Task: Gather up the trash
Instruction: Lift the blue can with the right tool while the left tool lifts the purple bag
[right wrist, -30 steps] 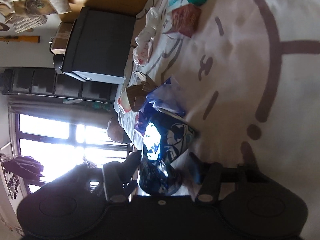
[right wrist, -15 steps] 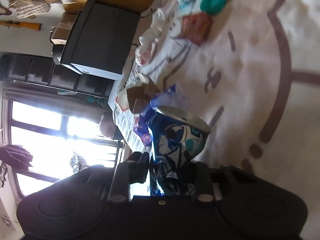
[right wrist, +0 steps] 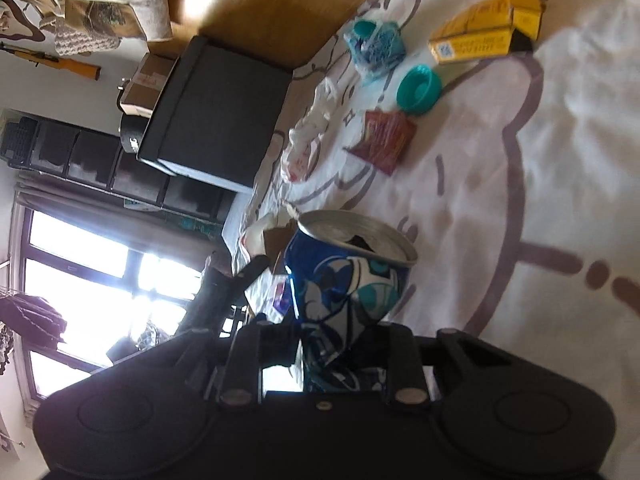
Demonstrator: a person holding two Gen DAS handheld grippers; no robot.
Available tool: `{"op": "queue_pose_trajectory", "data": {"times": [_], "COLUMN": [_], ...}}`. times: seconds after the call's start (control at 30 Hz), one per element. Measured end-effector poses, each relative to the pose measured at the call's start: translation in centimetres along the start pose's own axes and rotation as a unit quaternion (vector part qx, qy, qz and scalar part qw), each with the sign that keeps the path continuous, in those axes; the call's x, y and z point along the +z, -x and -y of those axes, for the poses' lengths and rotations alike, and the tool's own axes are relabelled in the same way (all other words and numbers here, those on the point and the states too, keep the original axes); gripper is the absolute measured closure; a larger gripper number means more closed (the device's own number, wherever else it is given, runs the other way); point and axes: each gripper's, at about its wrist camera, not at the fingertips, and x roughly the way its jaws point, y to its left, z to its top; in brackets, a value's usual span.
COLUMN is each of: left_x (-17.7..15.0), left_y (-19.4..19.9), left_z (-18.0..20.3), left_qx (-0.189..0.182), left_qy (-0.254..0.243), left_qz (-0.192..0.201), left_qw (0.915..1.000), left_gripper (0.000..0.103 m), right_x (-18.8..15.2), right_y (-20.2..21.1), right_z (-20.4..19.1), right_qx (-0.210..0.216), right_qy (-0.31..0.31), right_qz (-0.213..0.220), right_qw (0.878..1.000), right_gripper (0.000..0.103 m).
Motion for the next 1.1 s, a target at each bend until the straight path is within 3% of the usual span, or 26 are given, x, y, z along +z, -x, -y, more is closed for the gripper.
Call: {"op": "queue_pose_trajectory", "data": {"times": [0.27, 0.43, 0.53, 0.67, 0.9, 1.0, 1.1], "left_x": [-3.0, -5.6, -6.6, -5.8, -2.3, -0.3, 0.9], "left_y": [1.3, 3.5, 5.1, 5.6, 2.6, 1.3, 0.0], "left_z": [1.3, 4.7, 6.6, 6.3, 3.3, 3.2, 5.1], "left_qx": [-0.051, -0.114, -0.124, -0.081, 0.038, 0.092, 0.129], "left_qy": [-0.005, -0.074, -0.131, -0.152, -0.075, -0.034, -0.037], "left_qz": [-0.041, -0.078, -0.077, -0.039, -0.004, -0.005, 0.001], "left_qw": [0.9979, 0.9876, 0.9805, 0.9844, 0.9964, 0.9951, 0.9909], "left_gripper": [0.0, 0.0, 0.0, 0.0, 0.0, 0.0, 0.0], "right_x": [1.3, 1.7, 1.9, 2.1, 2.4, 2.5, 2.6], "right_y": [2.7, 4.1, 4.8, 5.2, 4.9, 4.8, 4.6], "right_z": [0.1, 0.6, 0.7, 0.5, 0.2, 0.1, 0.4], "right_qx": [-0.041, -0.058, -0.07, -0.095, -0.124, -0.133, -0.133], "right_qy": [0.007, 0.007, 0.018, 0.052, 0.117, 0.136, 0.132], "right_qz": [0.032, 0.045, 0.053, 0.05, 0.03, 0.035, 0.033], "right_qw": [0.999, 0.997, 0.996, 0.993, 0.985, 0.981, 0.982], "right_gripper": [0.078, 0.078, 0.078, 0.078, 0.078, 0.078, 0.078]}}
